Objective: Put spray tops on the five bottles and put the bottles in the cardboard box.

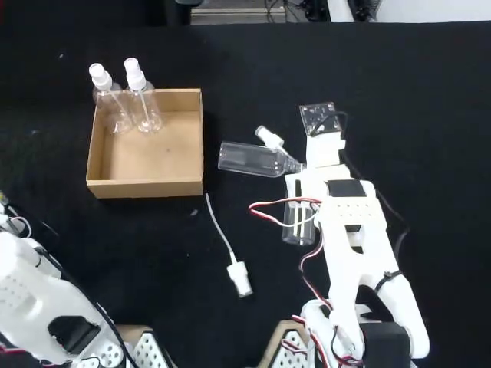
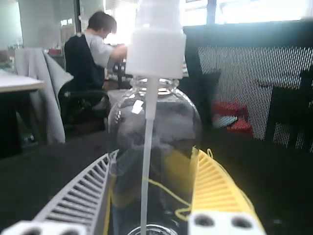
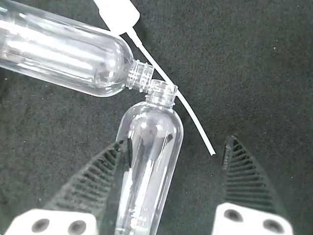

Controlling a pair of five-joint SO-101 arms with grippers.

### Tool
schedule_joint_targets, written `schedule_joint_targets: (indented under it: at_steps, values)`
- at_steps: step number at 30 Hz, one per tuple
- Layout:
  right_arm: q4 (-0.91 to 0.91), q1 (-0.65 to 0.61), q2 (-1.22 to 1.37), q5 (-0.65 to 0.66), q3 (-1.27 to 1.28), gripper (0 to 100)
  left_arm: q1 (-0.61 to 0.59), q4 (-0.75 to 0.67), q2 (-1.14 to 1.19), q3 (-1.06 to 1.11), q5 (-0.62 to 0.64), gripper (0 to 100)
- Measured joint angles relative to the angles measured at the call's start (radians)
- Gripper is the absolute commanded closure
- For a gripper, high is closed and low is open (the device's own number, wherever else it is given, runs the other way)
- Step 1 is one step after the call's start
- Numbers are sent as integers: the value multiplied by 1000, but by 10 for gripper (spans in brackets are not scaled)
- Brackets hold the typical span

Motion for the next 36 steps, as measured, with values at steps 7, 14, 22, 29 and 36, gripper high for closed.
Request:
schedule_joint_targets:
  at_steps: [7, 14, 22, 29, 36]
  values:
    - [0, 0, 0, 0, 0, 727, -14, 0, 189, -117, 0, 967]
    - [0, 0, 0, 0, 0, 727, -14, 0, 313, -201, 0, 966]
    - [0, 0, 0, 0, 0, 727, -14, -8, 347, -218, -51, 966]
    - [0, 0, 0, 0, 0, 727, -14, -20, 367, -224, -71, 808]
    - [0, 0, 0, 0, 0, 727, -20, -18, 368, -230, -75, 707]
